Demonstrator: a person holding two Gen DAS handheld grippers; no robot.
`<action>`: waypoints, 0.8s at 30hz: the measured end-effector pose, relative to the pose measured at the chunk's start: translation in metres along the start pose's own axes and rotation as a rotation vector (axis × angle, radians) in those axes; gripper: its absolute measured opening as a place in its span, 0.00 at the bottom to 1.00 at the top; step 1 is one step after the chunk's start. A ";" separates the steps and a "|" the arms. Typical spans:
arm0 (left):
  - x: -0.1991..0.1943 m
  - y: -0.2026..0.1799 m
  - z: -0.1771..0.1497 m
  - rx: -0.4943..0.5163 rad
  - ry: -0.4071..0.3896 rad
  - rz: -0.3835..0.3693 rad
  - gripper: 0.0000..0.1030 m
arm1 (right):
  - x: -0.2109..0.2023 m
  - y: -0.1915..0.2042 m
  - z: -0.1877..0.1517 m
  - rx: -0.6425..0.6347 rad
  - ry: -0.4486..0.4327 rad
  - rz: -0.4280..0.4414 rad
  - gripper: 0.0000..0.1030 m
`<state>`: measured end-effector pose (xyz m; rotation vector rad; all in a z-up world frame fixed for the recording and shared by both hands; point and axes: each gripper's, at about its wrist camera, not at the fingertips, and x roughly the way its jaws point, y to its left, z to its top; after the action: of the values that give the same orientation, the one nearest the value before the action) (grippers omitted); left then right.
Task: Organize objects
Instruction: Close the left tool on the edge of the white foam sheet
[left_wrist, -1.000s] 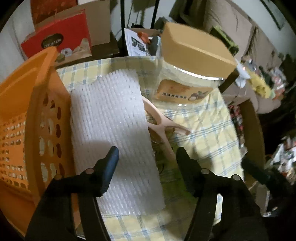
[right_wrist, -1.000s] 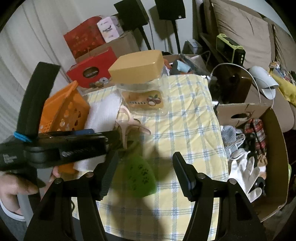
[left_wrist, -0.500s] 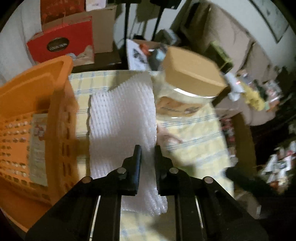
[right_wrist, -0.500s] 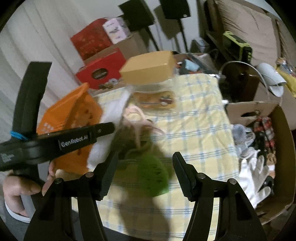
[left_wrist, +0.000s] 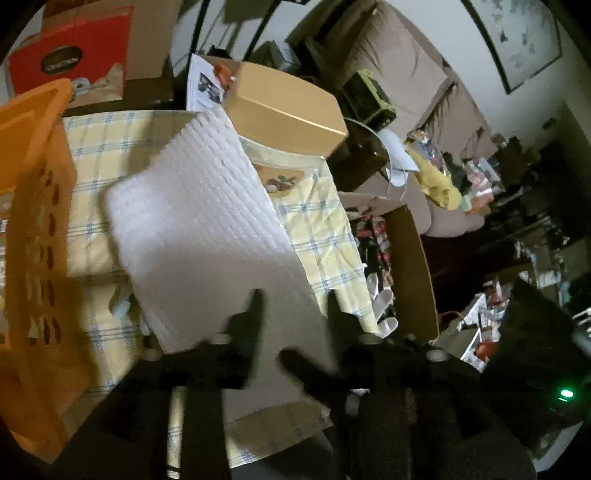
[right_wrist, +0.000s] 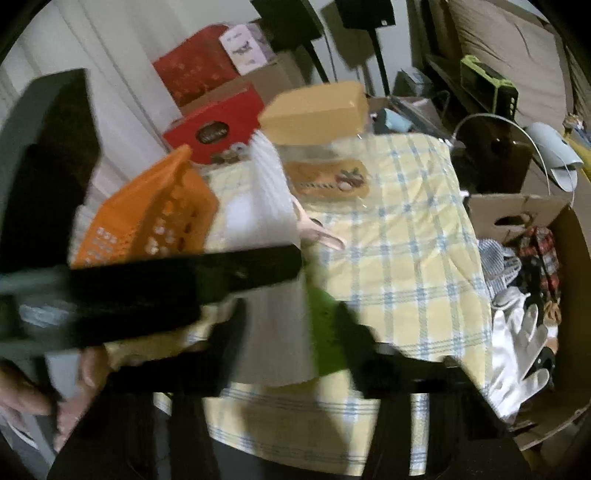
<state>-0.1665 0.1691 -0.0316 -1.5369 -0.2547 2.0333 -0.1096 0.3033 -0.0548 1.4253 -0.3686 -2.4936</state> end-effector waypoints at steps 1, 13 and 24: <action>-0.005 0.002 -0.002 -0.003 -0.019 0.005 0.57 | 0.002 -0.003 -0.003 0.006 0.007 -0.012 0.19; -0.020 -0.001 -0.072 0.101 -0.195 0.278 0.65 | -0.011 -0.039 -0.023 0.122 0.013 0.000 0.15; 0.009 0.021 -0.089 -0.033 -0.119 0.171 0.53 | -0.018 -0.045 -0.037 0.162 0.024 0.022 0.15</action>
<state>-0.0924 0.1407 -0.0771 -1.5049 -0.2094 2.2683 -0.0724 0.3480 -0.0736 1.5001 -0.5907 -2.4761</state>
